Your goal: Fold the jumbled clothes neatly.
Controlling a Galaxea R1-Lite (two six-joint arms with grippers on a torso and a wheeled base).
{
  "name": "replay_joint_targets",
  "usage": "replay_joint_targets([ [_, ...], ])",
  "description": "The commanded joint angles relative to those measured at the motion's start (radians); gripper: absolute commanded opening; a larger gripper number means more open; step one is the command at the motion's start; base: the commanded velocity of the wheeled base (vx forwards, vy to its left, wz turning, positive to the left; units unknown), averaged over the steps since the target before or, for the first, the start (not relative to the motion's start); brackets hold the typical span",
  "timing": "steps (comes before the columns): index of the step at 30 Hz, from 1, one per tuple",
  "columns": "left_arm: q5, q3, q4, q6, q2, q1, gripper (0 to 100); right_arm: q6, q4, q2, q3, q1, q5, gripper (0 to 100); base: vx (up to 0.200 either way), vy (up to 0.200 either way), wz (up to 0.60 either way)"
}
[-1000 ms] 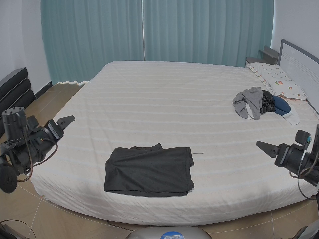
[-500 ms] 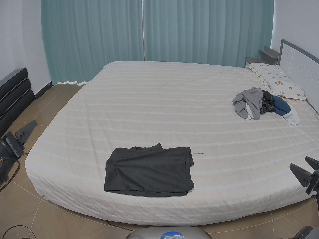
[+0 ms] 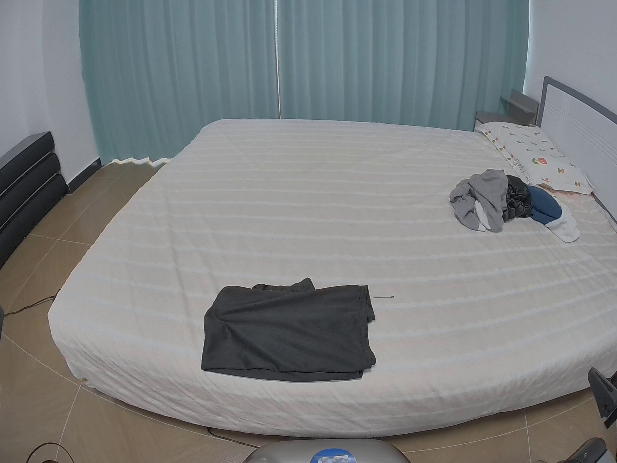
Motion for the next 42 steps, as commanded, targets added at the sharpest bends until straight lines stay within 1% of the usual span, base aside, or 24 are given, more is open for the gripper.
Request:
replay_joint_targets([
  [1, 0.011, 0.007, 0.07, 0.09, -0.239, 0.064, 100, -0.043, 0.048, -0.126, -0.014, -0.016, -0.066, 100, 0.0, 0.0, 0.0],
  [2, 0.011, 0.007, 0.07, 0.09, -0.239, 0.064, 100, -0.043, 0.048, -0.126, -0.014, -0.016, -0.066, 100, 0.0, 0.0, 0.0],
  [3, 0.016, 0.014, 0.074, 0.129, -0.266, 0.056, 100, -0.045, 0.048, -0.124, -0.015, -0.016, -0.079, 100, 0.0, 0.0, 0.0],
  [4, 0.016, 0.026, 0.063, 0.132, -0.266, 0.056, 100, -0.043, 0.048, -0.124, -0.012, -0.017, -0.089, 100, 0.0, 0.0, 0.0],
  [7, 0.016, 0.069, 0.057, 0.132, -0.266, 0.056, 100, -0.037, 0.049, -0.124, -0.003, -0.017, -0.185, 100, 0.0, 0.0, 0.0],
  [8, 0.016, 0.076, 0.055, 0.132, -0.266, 0.056, 100, -0.037, 0.049, -0.124, 0.0, -0.017, -0.196, 100, 0.0, 0.0, 0.0],
  [9, 0.017, 0.106, 0.032, 0.133, -0.266, 0.056, 100, -0.034, 0.046, -0.124, 0.022, -0.017, -0.242, 100, 0.0, 0.0, 0.0],
  [10, 0.017, 0.123, 0.008, 0.133, -0.266, 0.056, 100, -0.034, 0.042, -0.126, 0.035, -0.017, -0.266, 100, 0.0, 0.0, 0.0],
  [14, 0.009, 0.209, -0.111, 0.146, -0.266, 0.056, 100, -0.03, 0.029, -0.124, 0.04, -0.017, -0.309, 100, 0.0, 0.0, 0.0],
  [15, 0.009, 0.209, -0.111, 0.146, -0.266, 0.056, 100, -0.03, 0.029, -0.124, 0.04, -0.017, -0.309, 100, 0.0, 0.0, 0.0],
  [17, 0.0, 0.273, -0.204, 0.17, -0.266, 0.056, 100, -0.074, 0.052, -0.124, -0.011, -0.034, -0.339, 100, 0.0, 0.0, 0.0],
  [18, 0.0, 0.273, -0.204, 0.17, -0.266, 0.056, 100, -0.074, 0.052, -0.124, -0.011, -0.034, -0.339, 100, 0.0, 0.0, 0.0],
  [19, -0.02, 0.312, -0.259, 0.201, -0.266, 0.056, 100, -0.114, 0.097, -0.123, -0.051, -0.074, -0.345, 100, 0.0, 0.0, 0.0],
  [20, -0.02, 0.312, -0.259, 0.201, -0.266, 0.056, 100, -0.114, 0.097, -0.123, -0.051, -0.074, -0.345, 100, 0.0, 0.0, 0.0],
  [22, -0.073, 0.356, -0.313, 0.227, -0.266, 0.056, 100, -0.125, 0.178, -0.13, -0.106, -0.146, -0.326, 100, 0.0, 0.0, 0.0],
  [25, -0.102, 0.372, -0.315, 0.235, -0.266, 0.056, 100, -0.126, 0.217, -0.158, -0.1, -0.151, -0.266, 100, 0.0, 0.0, 0.0],
  [26, -0.112, 0.372, -0.313, 0.231, -0.266, 0.056, 100, -0.125, 0.227, -0.218, -0.074, -0.134, -0.179, 100, 0.0, 0.0, 0.0],
  [27, -0.115, 0.372, -0.313, 0.231, -0.266, 0.056, 100, -0.12, 0.226, -0.226, -0.055, -0.129, -0.144, 100, 0.0, 0.0, 0.0],
  [28, -0.118, 0.373, -0.31, 0.233, -0.266, 0.056, 100, -0.108, 0.207, -0.226, -0.028, -0.129, -0.112, 100, 0.0, 0.0, 0.0],
  [32, -0.138, 0.373, -0.293, 0.228, -0.266, 0.056, 100, -0.057, 0.077, -0.224, 0.041, -0.129, -0.081, 100, 0.0, 0.0, 0.0],
  [37, -0.144, 0.375, -0.224, 0.222, -0.266, 0.056, 100, -0.066, -0.268, -0.224, 0.285, -0.129, -0.009, 100, 0.0, 0.0, 0.0],
  [38, -0.145, 0.375, -0.209, 0.222, -0.266, 0.056, 100, -0.074, -0.311, -0.224, 0.305, -0.129, 0.004, 100, 0.0, 0.0, 0.0],
  [40, -0.149, 0.375, -0.177, 0.222, -0.266, 0.056, 100, -0.065, -0.313, -0.224, 0.302, -0.129, 0.022, 100, 0.0, 0.0, 0.0],
  [42, -0.149, 0.375, -0.155, 0.221, -0.266, 0.056, 100, -0.053, -0.297, -0.224, 0.304, -0.129, 0.016, 100, 0.0, 0.0, 0.0],
])
